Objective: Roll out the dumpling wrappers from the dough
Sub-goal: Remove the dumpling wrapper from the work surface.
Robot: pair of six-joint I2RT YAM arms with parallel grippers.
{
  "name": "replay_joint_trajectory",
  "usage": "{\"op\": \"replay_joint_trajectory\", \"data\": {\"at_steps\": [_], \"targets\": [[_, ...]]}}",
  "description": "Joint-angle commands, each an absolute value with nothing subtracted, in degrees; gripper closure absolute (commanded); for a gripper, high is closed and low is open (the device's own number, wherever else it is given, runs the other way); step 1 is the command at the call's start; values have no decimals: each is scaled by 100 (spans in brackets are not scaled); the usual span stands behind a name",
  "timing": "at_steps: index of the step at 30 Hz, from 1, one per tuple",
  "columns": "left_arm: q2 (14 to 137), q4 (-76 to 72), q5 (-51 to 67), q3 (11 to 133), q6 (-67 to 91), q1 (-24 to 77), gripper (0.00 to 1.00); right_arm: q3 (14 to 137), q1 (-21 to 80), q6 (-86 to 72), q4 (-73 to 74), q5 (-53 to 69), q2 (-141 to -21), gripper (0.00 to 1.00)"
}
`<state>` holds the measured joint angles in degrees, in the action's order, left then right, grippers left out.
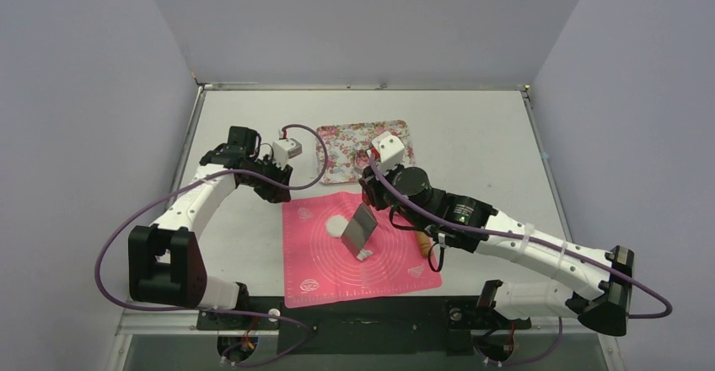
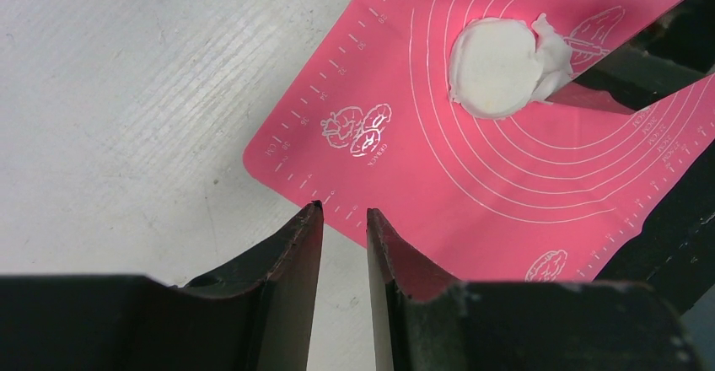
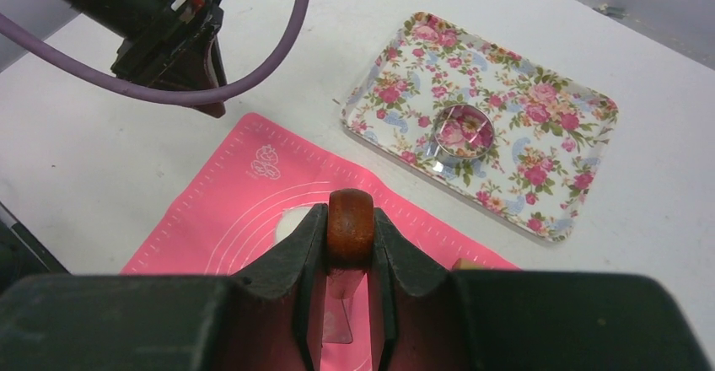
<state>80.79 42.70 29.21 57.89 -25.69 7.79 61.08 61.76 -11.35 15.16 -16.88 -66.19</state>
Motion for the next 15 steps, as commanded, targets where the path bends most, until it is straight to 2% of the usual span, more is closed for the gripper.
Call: {"op": "replay_joint_trajectory", "data": {"at_steps": [1,15], "targets": [[7955,4104,3105,5926,-2558,750,76,6118,6162,-594,1786,-2598,-6355,100],[7873,4113,3063,5932,-2560,680,76,6019,5959,-372,2190,-3115,-6166,100]]}}
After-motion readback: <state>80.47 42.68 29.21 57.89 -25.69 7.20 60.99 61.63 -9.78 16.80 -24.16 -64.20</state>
